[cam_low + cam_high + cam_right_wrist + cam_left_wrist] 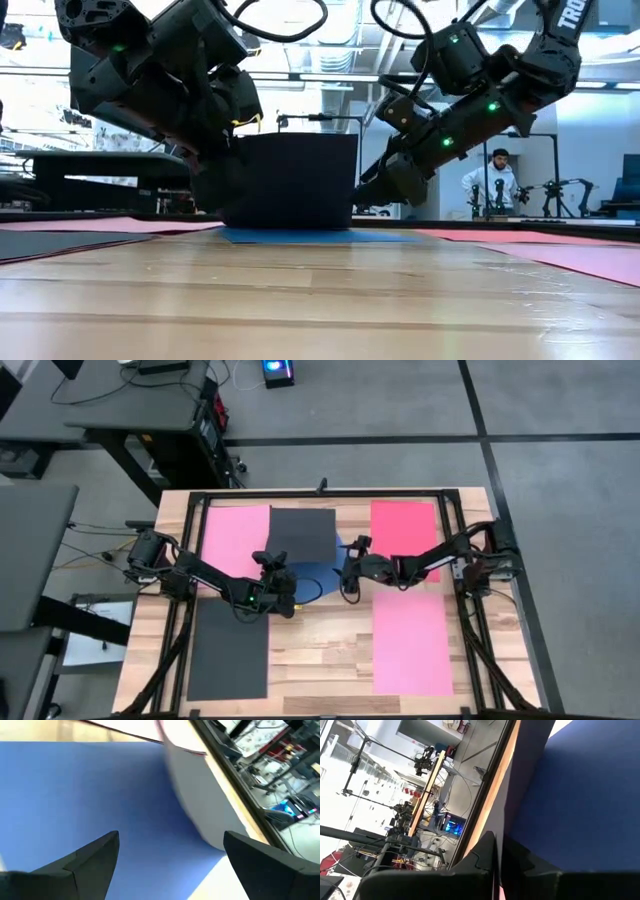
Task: Organize paper
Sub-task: Move the black paper to the bottom middle of the table
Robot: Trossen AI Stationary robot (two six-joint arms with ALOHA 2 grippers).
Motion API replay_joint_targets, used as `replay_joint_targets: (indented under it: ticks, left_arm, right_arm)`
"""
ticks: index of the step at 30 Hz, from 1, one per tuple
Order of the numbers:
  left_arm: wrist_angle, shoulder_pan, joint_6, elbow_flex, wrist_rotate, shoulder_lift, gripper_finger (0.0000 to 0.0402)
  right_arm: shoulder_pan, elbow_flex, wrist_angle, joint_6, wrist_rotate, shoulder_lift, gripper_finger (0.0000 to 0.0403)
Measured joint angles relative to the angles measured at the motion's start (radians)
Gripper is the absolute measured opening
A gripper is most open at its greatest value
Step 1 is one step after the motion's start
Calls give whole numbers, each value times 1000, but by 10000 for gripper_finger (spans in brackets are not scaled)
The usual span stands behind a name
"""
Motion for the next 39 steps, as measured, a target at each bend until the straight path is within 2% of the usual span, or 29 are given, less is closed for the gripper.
replay_joint_targets:
  ticks: [3, 7, 15, 19, 23, 30, 34, 39]
  left_arm:
    - [0, 0, 0, 0, 12, 0, 0]
    - [0, 0, 0, 0, 14, 0, 0]
    - [5, 0, 0, 0, 20, 0, 0]
    - [3, 0, 0, 0, 22, 0, 0]
    - [3, 0, 0, 0, 22, 0, 0]
    - [2, 0, 0, 0, 23, 0, 0]
    - [2, 0, 0, 0, 23, 0, 0]
    - [2, 0, 30, 0, 23, 0, 0]
  right_arm:
    - [-33, 6, 40, -17, -57, 0, 345]
    - [-61, 66, 1, -47, -123, 11, 338]
    - [-54, 206, -89, -138, -177, 150, 298]
    - [-40, 238, -98, -154, -166, 191, 253]
    - [-28, 244, -94, -155, -105, 193, 179]
    - [-28, 244, -99, -156, -98, 189, 57]
    - [-20, 244, -99, -156, -97, 189, 12]
    - [-9, 244, -91, -160, -67, 188, 1]
